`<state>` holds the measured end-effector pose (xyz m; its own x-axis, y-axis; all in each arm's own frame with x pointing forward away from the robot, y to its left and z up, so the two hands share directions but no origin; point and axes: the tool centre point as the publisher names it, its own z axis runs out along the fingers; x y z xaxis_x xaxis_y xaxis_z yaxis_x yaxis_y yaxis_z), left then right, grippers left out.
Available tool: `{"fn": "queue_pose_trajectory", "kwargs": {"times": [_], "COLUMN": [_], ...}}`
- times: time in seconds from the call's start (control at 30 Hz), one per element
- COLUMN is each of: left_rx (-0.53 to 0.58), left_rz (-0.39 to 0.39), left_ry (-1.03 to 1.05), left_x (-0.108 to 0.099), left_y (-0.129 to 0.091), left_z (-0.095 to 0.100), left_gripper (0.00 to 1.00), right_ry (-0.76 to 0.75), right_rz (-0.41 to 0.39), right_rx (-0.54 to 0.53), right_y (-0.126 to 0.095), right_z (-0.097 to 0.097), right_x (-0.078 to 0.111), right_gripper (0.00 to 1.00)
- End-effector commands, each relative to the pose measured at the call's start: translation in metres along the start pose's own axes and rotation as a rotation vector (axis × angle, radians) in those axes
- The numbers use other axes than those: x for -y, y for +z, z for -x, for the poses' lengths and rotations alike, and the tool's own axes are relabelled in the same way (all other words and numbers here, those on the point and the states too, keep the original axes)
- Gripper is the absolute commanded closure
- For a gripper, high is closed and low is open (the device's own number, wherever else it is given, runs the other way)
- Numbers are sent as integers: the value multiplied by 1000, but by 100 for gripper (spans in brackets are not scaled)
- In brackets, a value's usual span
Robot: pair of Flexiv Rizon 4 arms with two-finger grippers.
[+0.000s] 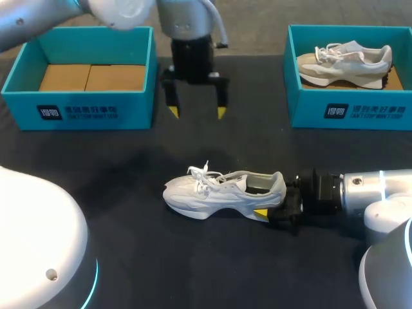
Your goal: Take the shoe out of the shoebox, open the shoe tongue, remove and reinsert the insole, then place the shoe into the shoebox
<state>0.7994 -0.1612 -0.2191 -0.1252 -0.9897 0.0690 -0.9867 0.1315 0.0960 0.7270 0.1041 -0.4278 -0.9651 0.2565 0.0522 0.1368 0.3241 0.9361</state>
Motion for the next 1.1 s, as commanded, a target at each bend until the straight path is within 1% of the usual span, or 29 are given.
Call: {"fn": "queue_pose_trajectory", "kwargs": {"times": [0.03, 0.13, 0.3, 0.4, 0.5, 0.8, 1.1], "left_rx": [17, 17, 51, 59, 89, 114, 133], "left_rz": [15, 31, 35, 48, 58, 75, 92], "left_ry": [33, 61, 104, 119, 140, 167, 179], "left_x": [-6, -12, -23, -26, -31, -41, -54], "left_y": [16, 25, 39, 47, 56, 68, 85], "left_z": [-23, -35, -51, -58, -64, -72, -70], "left_gripper": [0, 0, 0, 0, 0, 0, 0], "right_ry": [0, 0, 0, 0, 0, 0, 0], "right_rz": [-3, -3, -3, -3, -3, -3, -3], "right_rx": [1, 1, 1, 1, 1, 1, 1], "right_y": [0, 0, 0, 0, 0, 0, 0], "right_z": [0, 0, 0, 0, 0, 0, 0], "right_x": [0, 0, 0, 0, 0, 0, 0], "right_gripper": [100, 100, 100, 100, 100, 100, 100]}}
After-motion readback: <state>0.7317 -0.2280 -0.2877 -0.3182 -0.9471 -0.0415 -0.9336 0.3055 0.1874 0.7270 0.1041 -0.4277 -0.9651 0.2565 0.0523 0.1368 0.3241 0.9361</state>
